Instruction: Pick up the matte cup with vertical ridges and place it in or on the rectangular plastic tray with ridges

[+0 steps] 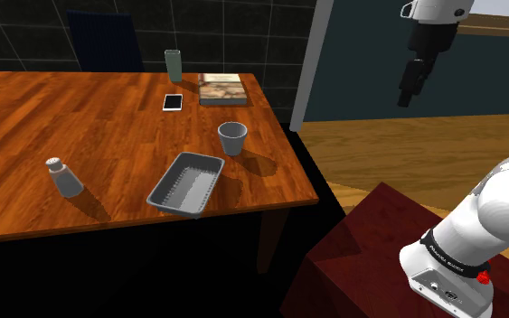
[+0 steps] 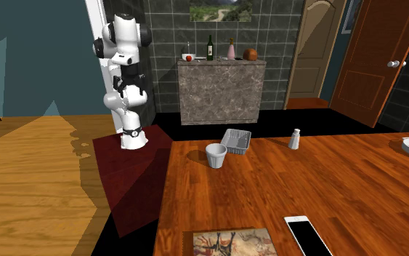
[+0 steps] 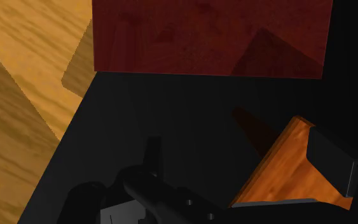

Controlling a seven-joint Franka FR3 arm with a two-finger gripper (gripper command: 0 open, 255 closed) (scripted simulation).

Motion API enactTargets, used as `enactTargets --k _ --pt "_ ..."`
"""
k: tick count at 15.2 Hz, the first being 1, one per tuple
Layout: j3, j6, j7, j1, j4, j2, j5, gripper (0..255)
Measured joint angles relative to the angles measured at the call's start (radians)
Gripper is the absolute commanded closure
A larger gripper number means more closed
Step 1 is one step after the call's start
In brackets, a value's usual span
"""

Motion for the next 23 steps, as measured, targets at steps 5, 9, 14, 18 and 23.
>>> enactTargets --k 5,9,14,18,23 --pt "0.023 0.083 0.038 0.01 0.004 0.076 0.035 0" --pt "0.049 0.215 0.081 0.021 0.006 0.193 0.071 0" --pt "0.092 0.343 0.144 0.041 0.054 0.343 0.116 0" --pt "0.112 0.434 0.177 0.048 0.119 0.476 0.134 0" --pt "0.134 0.53 0.216 0.057 0.214 0.639 0.146 0"
